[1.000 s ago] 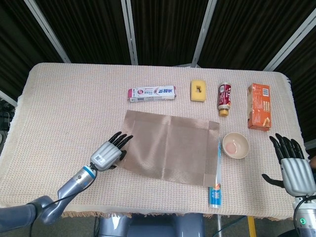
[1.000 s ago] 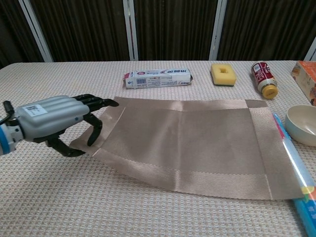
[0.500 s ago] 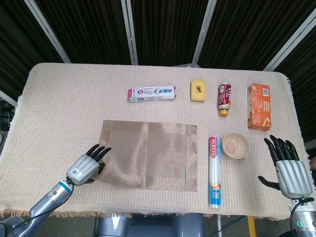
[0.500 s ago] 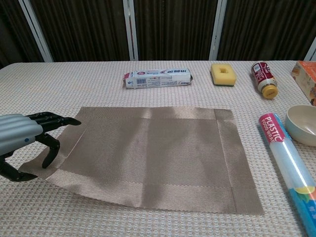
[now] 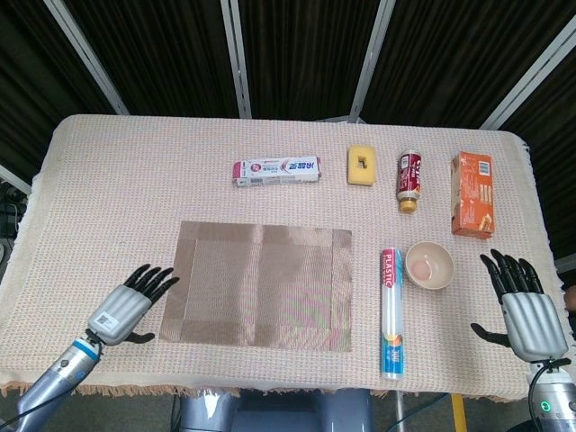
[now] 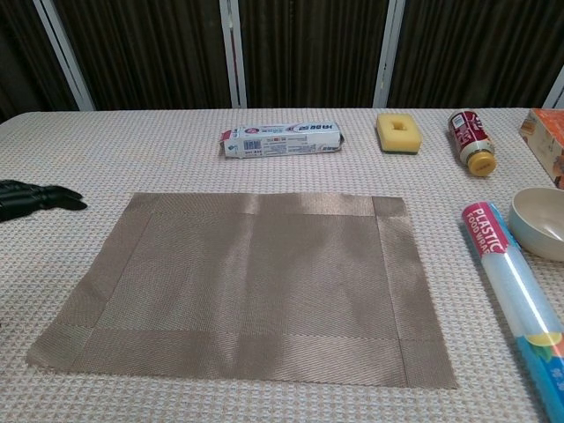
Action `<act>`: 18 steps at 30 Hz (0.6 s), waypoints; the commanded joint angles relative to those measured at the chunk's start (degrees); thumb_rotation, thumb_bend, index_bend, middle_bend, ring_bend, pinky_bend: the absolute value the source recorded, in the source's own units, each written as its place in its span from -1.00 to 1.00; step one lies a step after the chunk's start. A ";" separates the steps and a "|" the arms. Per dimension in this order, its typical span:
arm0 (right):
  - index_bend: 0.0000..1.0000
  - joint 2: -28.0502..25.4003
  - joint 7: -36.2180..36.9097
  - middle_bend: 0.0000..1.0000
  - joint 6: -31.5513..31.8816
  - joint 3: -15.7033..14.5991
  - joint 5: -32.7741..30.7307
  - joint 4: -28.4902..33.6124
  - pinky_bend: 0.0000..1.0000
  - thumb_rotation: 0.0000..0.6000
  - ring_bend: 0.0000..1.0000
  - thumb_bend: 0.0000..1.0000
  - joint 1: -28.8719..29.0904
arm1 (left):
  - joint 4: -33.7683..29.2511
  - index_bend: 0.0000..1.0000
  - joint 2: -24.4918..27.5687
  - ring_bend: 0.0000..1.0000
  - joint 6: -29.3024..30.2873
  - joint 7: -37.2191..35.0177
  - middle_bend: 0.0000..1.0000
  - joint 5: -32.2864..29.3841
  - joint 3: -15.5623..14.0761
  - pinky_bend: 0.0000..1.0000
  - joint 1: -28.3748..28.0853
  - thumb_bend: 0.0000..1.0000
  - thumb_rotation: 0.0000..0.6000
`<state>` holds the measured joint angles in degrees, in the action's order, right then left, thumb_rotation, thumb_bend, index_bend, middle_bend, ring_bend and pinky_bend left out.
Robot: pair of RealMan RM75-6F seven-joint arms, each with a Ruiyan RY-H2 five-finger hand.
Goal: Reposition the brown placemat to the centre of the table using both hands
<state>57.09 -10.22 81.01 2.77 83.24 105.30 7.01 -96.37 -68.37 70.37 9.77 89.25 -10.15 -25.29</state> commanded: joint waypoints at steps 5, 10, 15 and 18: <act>-1.00 -0.89 3.70 -1.00 -7.81 0.20 -2.33 -1.82 -1.00 1.00 -1.00 -1.00 3.52 | -7.28 -1.00 6.42 -1.00 13.63 -5.91 -1.00 -4.15 4.76 -1.00 6.82 -1.00 1.00; -1.00 -0.74 5.60 -1.00 -17.11 1.01 -4.69 -6.51 -1.00 1.00 -1.00 -1.00 8.55 | -8.78 -1.00 7.16 -1.00 16.48 -4.41 -1.00 -8.03 8.02 -1.00 8.57 -1.00 1.00; -0.88 2.06 4.54 -1.00 -24.59 1.73 -7.41 -11.78 -1.00 1.00 -1.00 -1.00 13.07 | -7.73 -1.00 7.01 -1.00 16.05 -3.94 -1.00 -9.74 9.60 -1.00 8.91 -1.00 1.00; -0.75 5.00 3.29 -1.00 -27.36 2.06 -8.99 -15.77 -1.00 1.00 -1.00 -1.00 15.08 | -6.77 -1.00 6.95 -1.00 15.16 -3.95 -1.00 -10.43 10.37 -1.00 8.83 -1.00 1.00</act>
<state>59.59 -5.90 56.33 4.32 76.04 92.70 19.82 -103.38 -61.37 85.77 5.82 79.05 -0.01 -16.46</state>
